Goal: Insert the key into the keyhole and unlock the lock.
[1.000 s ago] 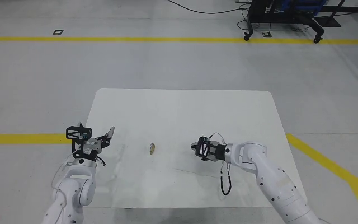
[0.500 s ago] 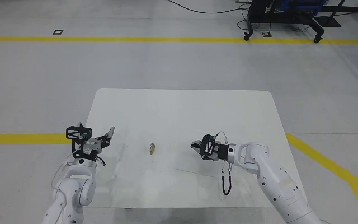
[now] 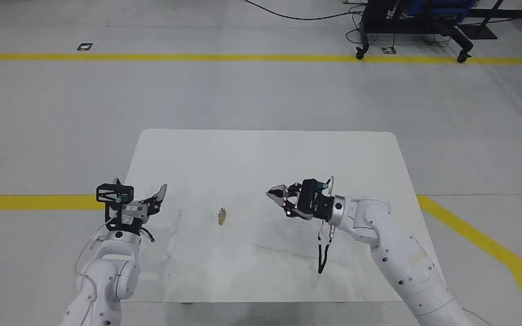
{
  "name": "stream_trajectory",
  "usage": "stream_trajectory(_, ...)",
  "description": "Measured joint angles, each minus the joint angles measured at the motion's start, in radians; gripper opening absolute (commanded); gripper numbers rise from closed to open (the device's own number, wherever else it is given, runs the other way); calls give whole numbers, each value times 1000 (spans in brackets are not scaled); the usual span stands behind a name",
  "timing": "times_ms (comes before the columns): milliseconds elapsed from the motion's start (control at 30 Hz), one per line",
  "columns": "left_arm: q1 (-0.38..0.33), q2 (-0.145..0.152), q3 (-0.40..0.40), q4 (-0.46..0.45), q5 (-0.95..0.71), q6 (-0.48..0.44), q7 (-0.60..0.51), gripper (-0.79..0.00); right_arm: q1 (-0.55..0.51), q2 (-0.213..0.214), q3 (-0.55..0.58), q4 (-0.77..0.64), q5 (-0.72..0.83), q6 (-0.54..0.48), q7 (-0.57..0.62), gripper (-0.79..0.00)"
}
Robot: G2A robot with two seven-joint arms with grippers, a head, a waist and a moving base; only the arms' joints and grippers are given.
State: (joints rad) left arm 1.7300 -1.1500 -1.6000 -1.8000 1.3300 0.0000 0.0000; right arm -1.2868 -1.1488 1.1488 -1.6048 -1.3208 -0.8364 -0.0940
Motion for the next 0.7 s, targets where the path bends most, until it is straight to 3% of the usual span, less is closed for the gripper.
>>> stream_trajectory(167, -6, -5, 3, 5, -40, -6, 30, 0, 0, 0, 0, 0, 0, 0, 0, -785)
stream_trajectory(333, -49, -11, 21, -6, -385, -237, -33, 0, 18, -12, -41, 27, 107, -57, -112, -785)
stream_trajectory(500, -144, -3, 80, 11, -876, -495, -402, 0, 75, -36, -113, 104, 203, -110, -246, -785)
stream_trajectory(600, -208, 4, 79, 47, -1111, -501, -589, 0, 101, -47, -140, 134, 217, -110, -287, -785)
stream_trajectory(700, -229, 7, 72, 73, -1237, -453, -683, 0, 104, -48, -139, 137, 207, -90, -294, -785)
